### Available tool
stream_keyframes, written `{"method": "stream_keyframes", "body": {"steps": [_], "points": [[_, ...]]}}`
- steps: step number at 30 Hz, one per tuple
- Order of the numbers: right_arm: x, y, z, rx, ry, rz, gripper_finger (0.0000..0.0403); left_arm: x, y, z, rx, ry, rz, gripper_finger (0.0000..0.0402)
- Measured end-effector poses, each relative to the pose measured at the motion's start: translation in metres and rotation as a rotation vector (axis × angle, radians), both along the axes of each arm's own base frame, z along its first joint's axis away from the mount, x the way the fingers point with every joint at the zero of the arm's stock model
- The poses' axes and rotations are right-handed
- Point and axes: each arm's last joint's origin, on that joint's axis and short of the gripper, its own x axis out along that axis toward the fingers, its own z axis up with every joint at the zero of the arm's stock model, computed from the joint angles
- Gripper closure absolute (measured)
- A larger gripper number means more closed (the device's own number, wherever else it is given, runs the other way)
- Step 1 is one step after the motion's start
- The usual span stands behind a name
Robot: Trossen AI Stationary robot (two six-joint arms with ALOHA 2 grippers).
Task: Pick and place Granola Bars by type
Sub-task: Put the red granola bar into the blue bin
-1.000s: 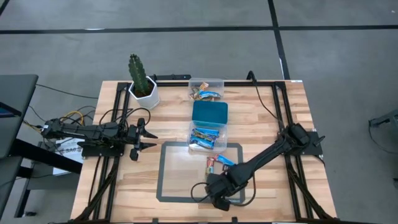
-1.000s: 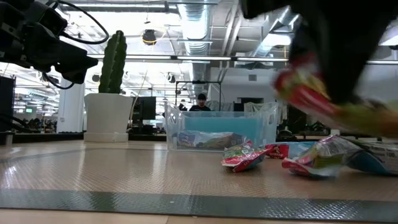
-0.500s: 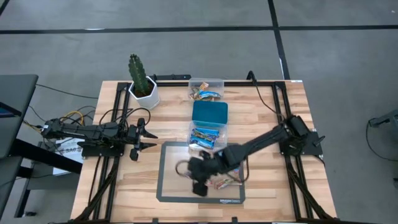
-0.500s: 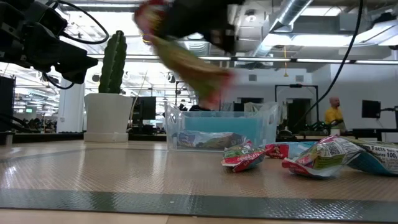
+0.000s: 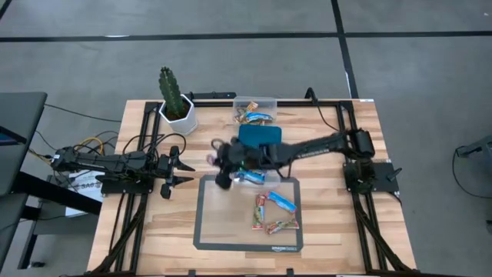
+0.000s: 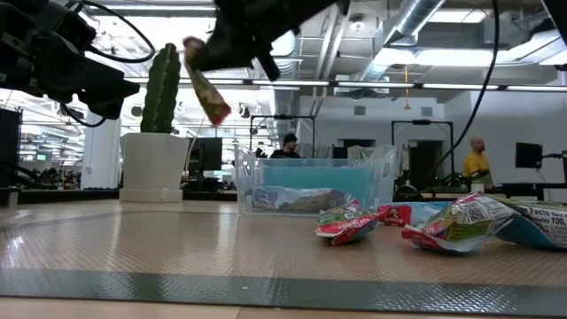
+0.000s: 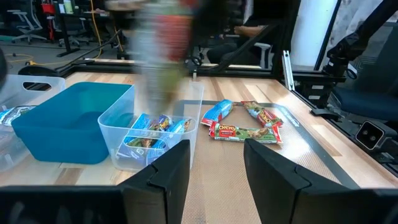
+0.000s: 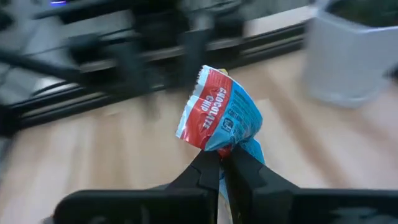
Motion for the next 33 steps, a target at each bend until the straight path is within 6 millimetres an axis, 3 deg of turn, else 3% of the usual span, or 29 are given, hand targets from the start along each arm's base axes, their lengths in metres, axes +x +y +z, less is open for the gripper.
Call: {"method": "stream_keyframes", "body": {"steps": [9,15,24,33], "points": [[-0.002,-0.076,-0.001,-0.098,0.031,-0.193,0.0401,0.000,0.000,0.000,0.000,0.000,0.000,0.0258],[-0.025,-0.112,0.013,-0.110,0.141,-0.287,0.0402,0.000,0.000,0.000,0.000,0.000,0.000,0.0258],[-0.066,-0.125,0.018,-0.151,0.454,-0.337,0.0401,0.000,0.000,0.000,0.000,0.000,0.000,0.0258],[-0.072,-0.128,0.014,-0.158,0.526,-0.326,0.0401,0.000,0.000,0.000,0.000,0.000,0.000,0.0258]]}}
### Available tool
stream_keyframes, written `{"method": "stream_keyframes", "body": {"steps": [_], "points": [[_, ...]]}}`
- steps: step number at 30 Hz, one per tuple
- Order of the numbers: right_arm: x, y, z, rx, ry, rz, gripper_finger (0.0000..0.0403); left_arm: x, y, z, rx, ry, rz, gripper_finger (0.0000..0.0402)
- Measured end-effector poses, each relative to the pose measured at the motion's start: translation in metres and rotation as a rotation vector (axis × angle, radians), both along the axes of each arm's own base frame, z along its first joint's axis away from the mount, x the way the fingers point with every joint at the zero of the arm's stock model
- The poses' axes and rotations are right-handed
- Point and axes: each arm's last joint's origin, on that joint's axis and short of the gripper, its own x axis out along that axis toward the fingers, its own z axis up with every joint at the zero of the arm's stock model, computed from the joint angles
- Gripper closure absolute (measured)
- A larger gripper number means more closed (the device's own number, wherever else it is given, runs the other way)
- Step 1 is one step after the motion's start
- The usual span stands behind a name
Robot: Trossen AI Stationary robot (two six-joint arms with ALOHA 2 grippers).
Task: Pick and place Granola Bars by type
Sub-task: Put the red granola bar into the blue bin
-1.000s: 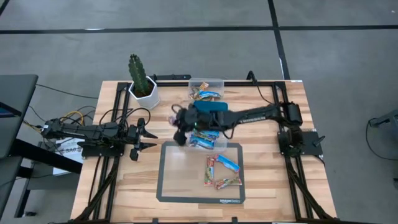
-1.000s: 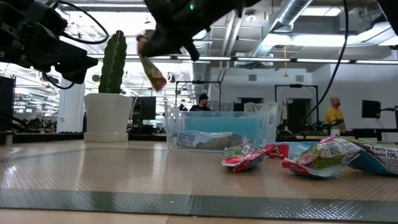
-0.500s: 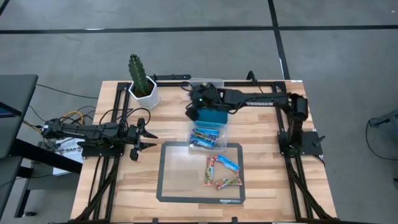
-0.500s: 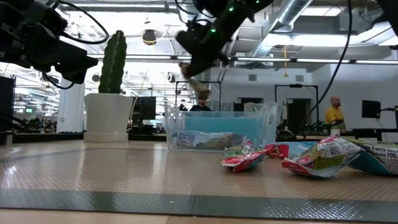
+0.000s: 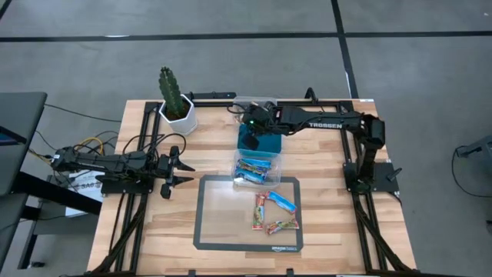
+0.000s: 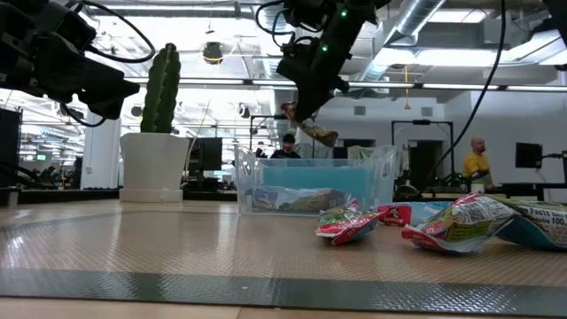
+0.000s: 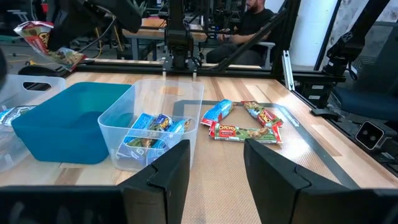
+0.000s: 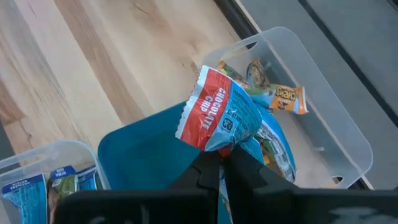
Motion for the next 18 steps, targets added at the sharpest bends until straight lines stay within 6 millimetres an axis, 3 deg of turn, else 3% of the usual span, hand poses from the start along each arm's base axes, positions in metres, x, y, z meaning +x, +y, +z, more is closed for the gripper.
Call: {"method": "stream_keyframes", "body": {"steps": [8,18], "points": [[-0.001,0.007,-0.002,0.028,0.032,0.037,0.0401,0.000,0.000,0.000,0.000,0.000,0.000,0.0258],[-0.002,0.012,-0.021,0.069,0.172,0.108,0.0391,0.000,0.000,0.000,0.000,0.000,0.000,0.0258]]}}
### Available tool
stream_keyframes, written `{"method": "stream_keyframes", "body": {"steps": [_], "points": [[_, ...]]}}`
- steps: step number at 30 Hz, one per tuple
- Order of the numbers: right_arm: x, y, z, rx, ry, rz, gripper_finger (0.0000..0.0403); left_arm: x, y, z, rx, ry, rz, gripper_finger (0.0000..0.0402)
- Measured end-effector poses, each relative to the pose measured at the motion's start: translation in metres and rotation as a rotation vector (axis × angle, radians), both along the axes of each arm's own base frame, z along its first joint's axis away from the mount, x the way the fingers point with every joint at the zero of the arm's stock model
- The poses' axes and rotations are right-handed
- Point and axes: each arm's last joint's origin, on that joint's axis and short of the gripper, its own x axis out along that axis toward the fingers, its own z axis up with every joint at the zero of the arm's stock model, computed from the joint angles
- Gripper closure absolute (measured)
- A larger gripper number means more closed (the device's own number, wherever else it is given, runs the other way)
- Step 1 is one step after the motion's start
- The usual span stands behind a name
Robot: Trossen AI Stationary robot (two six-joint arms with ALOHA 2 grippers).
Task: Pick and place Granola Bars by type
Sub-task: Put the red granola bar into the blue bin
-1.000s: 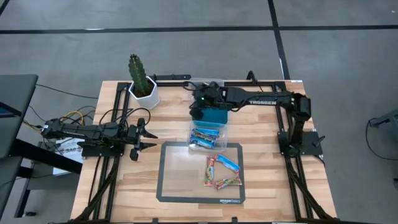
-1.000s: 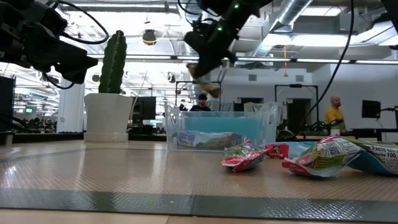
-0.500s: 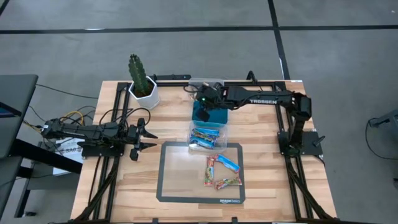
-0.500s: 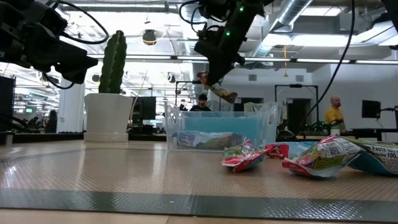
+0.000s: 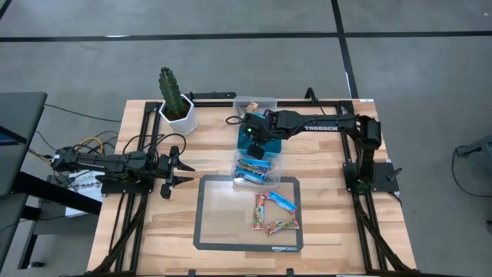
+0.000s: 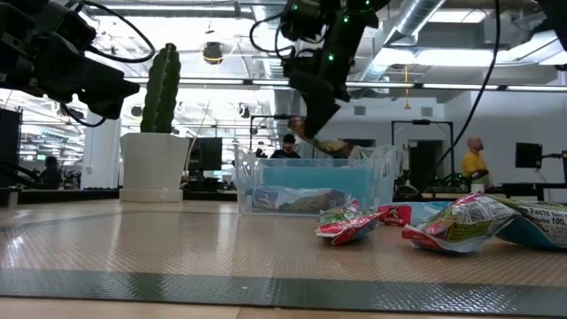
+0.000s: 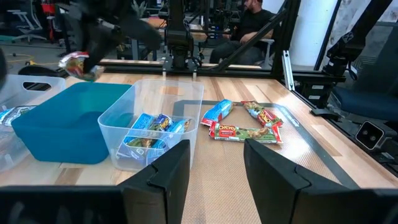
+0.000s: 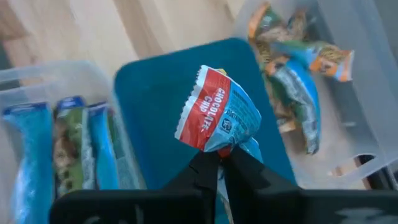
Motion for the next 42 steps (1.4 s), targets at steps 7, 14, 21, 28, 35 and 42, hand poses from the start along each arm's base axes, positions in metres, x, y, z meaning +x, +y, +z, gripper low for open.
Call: {"method": "stream_keyframes", "body": {"steps": [7,14,21,28,35,42], "points": [[0.002,0.000,-0.005,0.001,0.025,0.022,0.0333,0.000,0.000,0.000,0.000,0.000,0.000,0.0258],[-0.003,0.011,-0.007,0.013,0.090,0.043,0.0290,0.000,0.000,0.000,0.000,0.000,0.000,0.0258],[-0.019,0.062,-0.002,0.040,0.260,0.163,0.0282,0.000,0.000,0.000,0.000,0.000,0.000,0.0258],[-0.042,0.124,0.002,0.216,0.396,0.207,0.0281,0.000,0.000,0.000,0.000,0.000,0.000,0.0258],[-0.053,0.170,0.001,0.303,0.398,0.079,0.0266,0.000,0.000,0.000,0.000,0.000,0.000,0.0258],[-0.054,0.188,-0.014,0.318,0.373,-0.019,0.0222,0.000,0.000,0.000,0.000,0.000,0.000,0.0258]]}}
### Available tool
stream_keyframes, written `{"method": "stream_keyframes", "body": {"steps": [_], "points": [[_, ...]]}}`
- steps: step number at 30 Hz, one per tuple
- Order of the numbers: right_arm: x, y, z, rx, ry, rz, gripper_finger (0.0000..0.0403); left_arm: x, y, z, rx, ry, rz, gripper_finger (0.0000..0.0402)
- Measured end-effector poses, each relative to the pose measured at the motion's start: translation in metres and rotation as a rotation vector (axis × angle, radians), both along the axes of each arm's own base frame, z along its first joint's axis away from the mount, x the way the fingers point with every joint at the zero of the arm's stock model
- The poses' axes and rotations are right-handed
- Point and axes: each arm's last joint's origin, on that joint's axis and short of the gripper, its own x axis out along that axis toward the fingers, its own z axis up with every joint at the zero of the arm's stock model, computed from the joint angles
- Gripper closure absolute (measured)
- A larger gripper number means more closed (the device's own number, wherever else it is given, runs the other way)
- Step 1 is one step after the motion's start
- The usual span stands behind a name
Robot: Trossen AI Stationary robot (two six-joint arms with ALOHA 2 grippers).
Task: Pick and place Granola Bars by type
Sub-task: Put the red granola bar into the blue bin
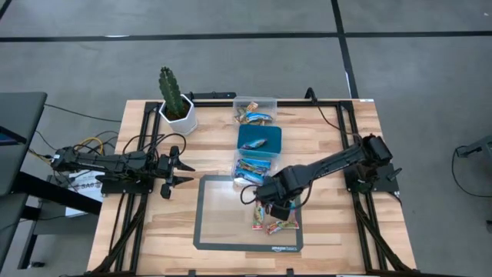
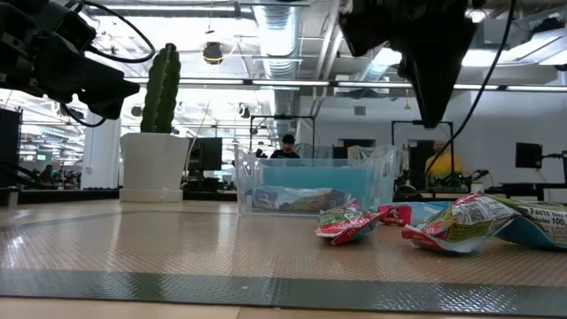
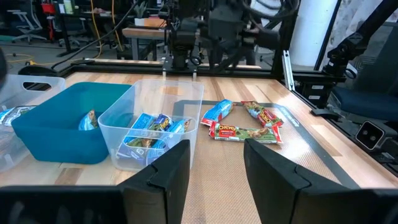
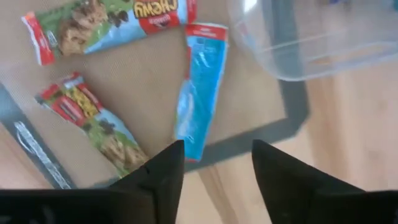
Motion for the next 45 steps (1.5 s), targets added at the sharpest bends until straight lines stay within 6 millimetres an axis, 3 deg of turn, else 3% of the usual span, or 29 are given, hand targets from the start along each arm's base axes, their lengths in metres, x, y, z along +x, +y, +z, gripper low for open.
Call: {"method": "stream_keyframes", "body": {"steps": [7,13,23,27,37,45], "points": [[0.000,0.003,-0.040,0.102,-0.040,-0.105,0.0183,0.000,0.000,0.000,0.000,0.000,0.000,0.0258],[-0.009,-0.004,-0.070,0.091,-0.037,-0.147,0.0178,0.000,0.000,0.000,0.000,0.000,0.000,0.0258],[-0.015,-0.010,-0.098,0.111,-0.103,-0.160,0.0183,0.000,0.000,0.000,0.000,0.000,0.000,0.0258],[-0.016,-0.010,-0.099,0.109,-0.102,-0.160,0.0211,0.000,0.000,0.000,0.000,0.000,0.000,0.0258],[-0.016,-0.010,-0.100,0.108,-0.101,-0.143,0.0346,0.000,0.000,0.000,0.000,-0.001,0.000,0.0258],[-0.012,0.001,-0.092,0.139,-0.167,-0.074,0.0369,0.000,0.000,0.000,0.000,0.000,0.000,0.0258]]}}
